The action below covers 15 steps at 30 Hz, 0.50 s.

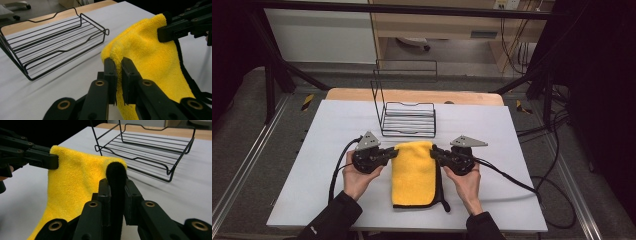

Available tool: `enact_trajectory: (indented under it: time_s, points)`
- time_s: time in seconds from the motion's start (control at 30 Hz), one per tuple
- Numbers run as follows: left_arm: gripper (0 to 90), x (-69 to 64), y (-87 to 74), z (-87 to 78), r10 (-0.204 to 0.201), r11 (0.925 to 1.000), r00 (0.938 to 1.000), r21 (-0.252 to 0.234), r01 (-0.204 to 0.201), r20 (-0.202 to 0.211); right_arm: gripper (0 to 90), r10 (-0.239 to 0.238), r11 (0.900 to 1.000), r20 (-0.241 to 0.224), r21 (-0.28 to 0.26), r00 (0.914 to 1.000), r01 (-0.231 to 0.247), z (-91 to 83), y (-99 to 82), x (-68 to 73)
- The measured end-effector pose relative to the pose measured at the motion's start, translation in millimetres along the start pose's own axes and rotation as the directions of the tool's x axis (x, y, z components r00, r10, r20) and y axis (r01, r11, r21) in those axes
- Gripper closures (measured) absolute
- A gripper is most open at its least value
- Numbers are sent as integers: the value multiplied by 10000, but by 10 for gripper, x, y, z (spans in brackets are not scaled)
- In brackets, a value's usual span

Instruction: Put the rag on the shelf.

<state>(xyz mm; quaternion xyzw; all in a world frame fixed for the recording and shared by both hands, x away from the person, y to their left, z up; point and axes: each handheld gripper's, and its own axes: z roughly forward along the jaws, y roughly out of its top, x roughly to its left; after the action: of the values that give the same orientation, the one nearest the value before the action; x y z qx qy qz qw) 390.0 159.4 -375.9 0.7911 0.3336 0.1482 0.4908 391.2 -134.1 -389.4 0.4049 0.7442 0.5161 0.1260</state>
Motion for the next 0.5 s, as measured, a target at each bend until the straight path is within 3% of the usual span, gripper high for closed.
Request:
enact_trajectory:
  time_s: [0.5]
  points:
    - [836, -82, 156, -161, 219, 9976, 9997, -661, -223, -60, 791, -311, 9958, 132, -860, 9994, 322, -189, 142, 110]
